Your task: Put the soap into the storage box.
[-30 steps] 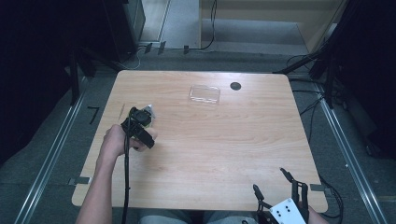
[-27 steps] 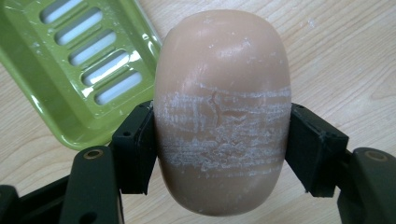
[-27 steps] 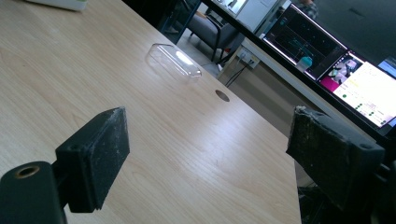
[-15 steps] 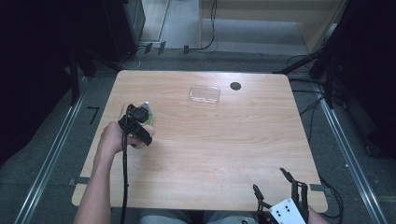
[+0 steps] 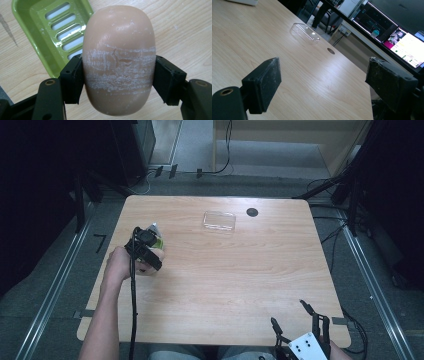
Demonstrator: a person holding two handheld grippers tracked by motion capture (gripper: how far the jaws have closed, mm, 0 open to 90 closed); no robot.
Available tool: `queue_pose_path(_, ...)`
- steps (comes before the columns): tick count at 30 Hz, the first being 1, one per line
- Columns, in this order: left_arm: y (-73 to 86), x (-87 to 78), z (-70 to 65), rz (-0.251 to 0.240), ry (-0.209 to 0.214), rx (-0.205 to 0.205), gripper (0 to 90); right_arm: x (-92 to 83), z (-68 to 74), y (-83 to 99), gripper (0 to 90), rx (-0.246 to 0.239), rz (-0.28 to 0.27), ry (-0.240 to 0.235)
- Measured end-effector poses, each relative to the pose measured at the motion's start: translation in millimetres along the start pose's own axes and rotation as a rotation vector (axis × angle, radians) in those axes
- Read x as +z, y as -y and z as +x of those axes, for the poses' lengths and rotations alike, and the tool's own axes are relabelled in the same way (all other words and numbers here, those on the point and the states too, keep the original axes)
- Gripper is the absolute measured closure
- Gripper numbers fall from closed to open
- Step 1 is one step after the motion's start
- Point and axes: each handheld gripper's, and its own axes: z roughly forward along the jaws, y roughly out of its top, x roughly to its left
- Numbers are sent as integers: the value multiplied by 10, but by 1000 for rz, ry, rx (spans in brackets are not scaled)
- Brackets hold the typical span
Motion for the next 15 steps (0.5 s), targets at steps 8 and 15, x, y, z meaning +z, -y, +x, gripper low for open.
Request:
queue_pose_path(8,-57,-24,54,-15,5,-27,335,1,-1,2,132,3,0,-1)
queue_pose_path(15,-107,-17,111,-23,-6,-46,334,3,-1,3,132,1,-1,-3)
